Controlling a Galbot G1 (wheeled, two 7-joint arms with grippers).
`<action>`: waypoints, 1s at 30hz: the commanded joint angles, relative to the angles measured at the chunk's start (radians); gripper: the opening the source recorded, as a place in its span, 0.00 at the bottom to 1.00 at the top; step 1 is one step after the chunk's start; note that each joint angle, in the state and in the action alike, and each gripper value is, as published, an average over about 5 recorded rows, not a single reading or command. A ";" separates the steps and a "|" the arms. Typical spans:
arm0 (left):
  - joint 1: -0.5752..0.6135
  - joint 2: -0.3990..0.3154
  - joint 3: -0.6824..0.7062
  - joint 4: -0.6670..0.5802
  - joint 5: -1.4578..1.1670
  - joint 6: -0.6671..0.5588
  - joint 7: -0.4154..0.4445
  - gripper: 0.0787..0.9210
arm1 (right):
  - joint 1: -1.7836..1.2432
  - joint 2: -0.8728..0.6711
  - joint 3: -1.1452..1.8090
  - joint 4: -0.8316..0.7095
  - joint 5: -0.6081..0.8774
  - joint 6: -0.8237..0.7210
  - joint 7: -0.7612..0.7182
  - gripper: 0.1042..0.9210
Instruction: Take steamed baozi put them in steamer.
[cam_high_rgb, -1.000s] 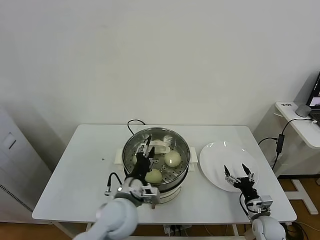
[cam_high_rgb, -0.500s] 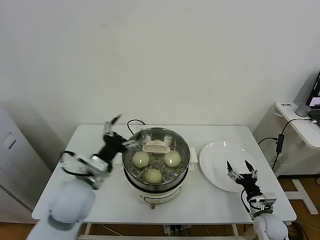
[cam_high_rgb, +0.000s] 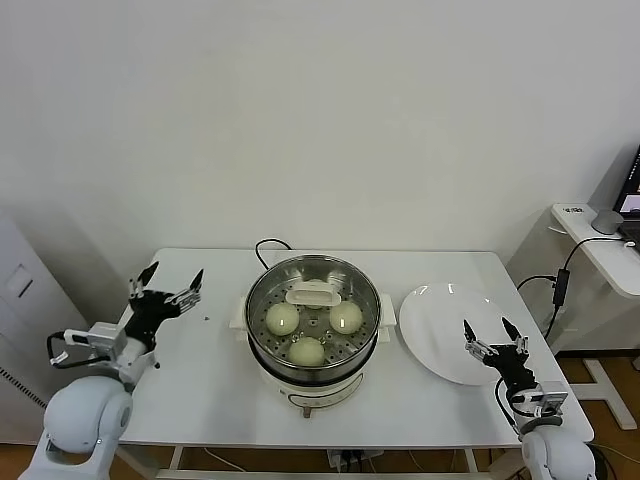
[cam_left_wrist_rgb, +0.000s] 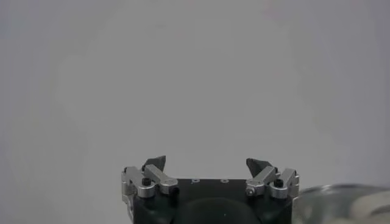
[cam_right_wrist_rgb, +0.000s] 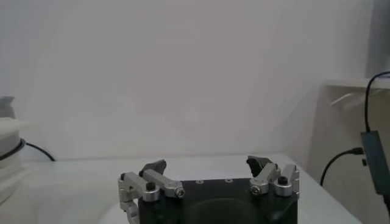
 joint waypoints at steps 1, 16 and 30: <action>0.052 0.001 -0.067 0.200 0.086 -0.068 -0.013 0.88 | -0.034 -0.007 0.016 0.056 0.018 -0.065 0.048 0.88; 0.046 -0.049 0.008 0.256 0.108 -0.056 -0.021 0.88 | -0.065 -0.016 0.020 0.073 0.043 -0.109 0.057 0.88; 0.037 -0.056 0.005 0.255 0.062 -0.032 -0.028 0.88 | -0.053 -0.017 0.006 0.060 0.013 -0.112 0.044 0.88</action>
